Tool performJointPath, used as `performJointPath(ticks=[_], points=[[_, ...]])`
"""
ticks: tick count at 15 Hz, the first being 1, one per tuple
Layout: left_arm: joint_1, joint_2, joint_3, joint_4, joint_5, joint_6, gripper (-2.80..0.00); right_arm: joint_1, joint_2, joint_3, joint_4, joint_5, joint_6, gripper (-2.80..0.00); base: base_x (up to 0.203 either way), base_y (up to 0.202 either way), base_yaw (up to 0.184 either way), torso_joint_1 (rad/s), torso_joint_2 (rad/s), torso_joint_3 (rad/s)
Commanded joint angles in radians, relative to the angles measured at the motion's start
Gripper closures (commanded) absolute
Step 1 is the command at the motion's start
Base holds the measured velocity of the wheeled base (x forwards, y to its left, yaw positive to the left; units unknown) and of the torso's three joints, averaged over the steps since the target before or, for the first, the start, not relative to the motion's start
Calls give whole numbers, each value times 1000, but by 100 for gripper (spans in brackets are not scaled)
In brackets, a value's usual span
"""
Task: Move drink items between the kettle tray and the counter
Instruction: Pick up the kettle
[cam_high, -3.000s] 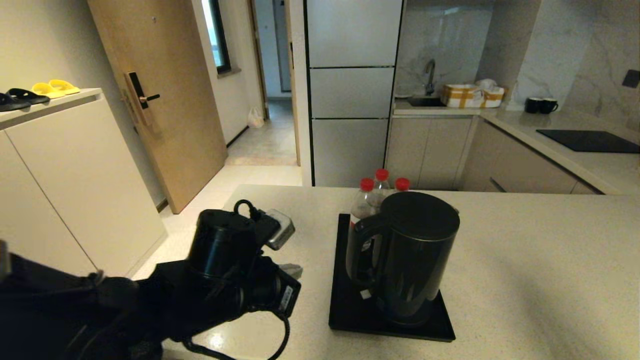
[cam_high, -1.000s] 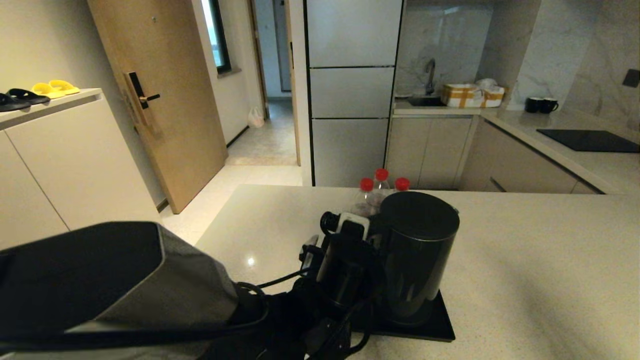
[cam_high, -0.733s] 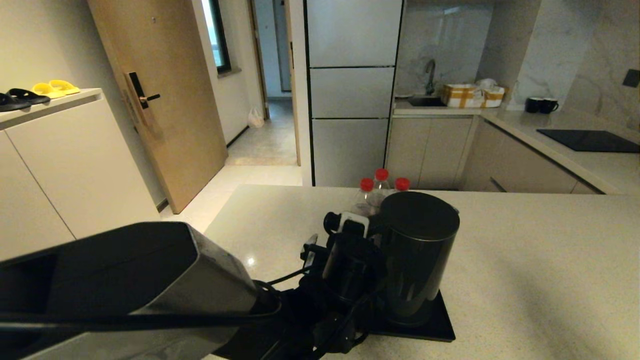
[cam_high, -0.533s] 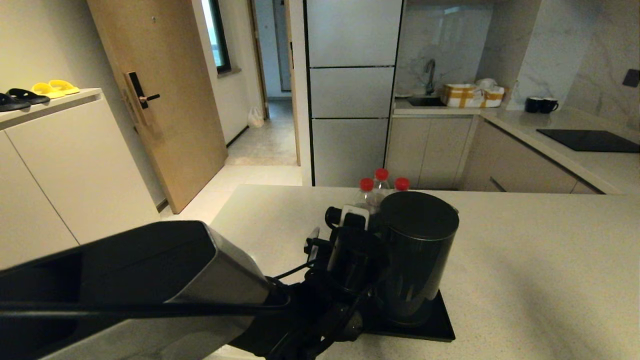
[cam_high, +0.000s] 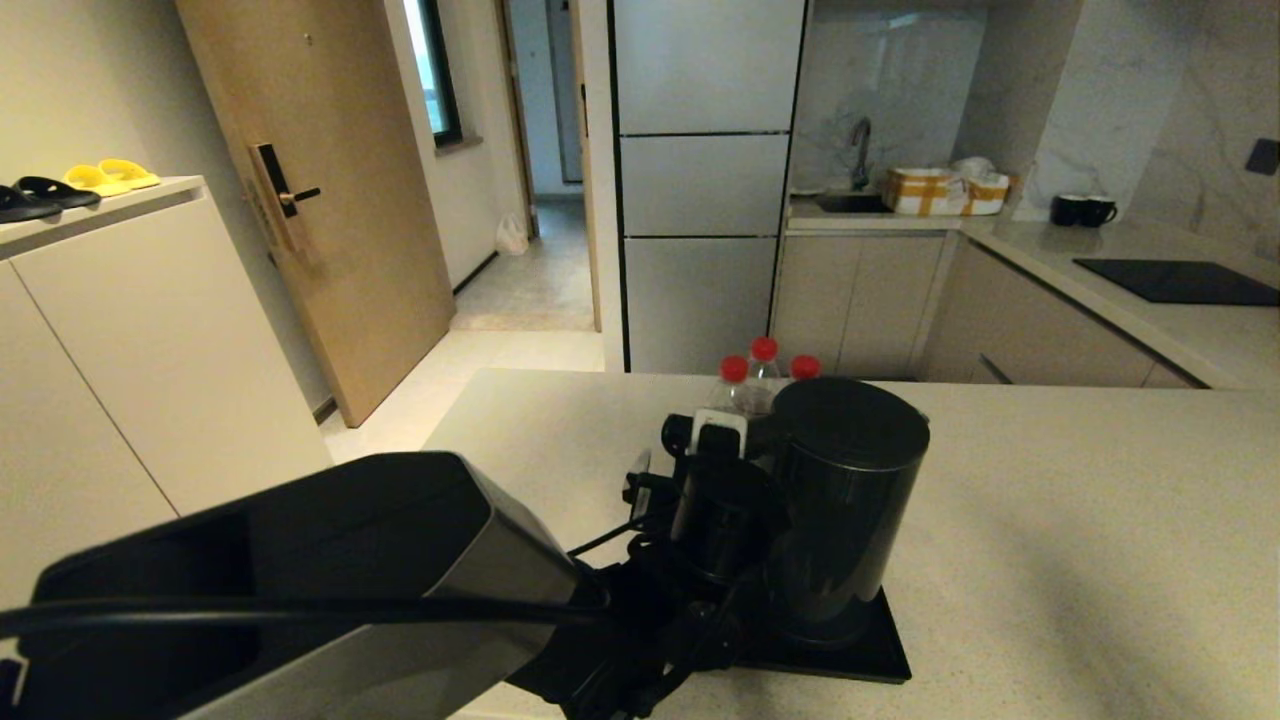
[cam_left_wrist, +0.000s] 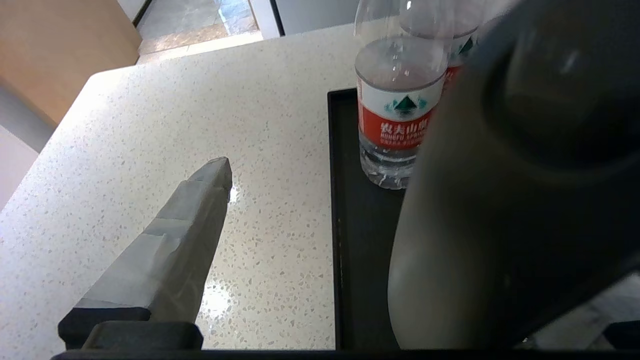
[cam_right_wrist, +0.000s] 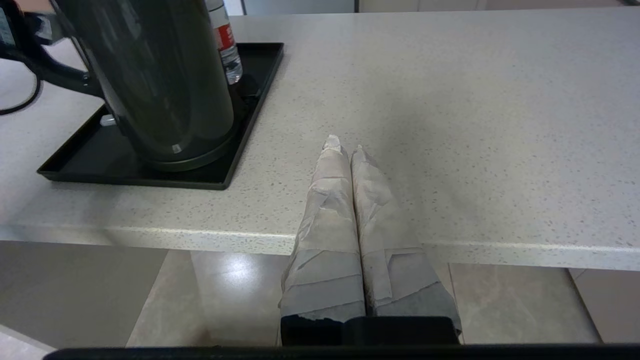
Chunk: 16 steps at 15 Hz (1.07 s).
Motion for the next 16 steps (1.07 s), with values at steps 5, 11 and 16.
performJointPath(ticks=[5,11,16], points=[[28,40,-12,-6,4,-3,-280,-1,0,0,1,0,0,0,0,0,0,0,0,0],[31,49,-31,-12,4,5,-280,-1,0,0,1,0,0,0,0,0,0,0,0,0],[32,39,-25,-14,4,5,0,-1,0,0,1,0,0,0,0,0,0,0,0,0]])
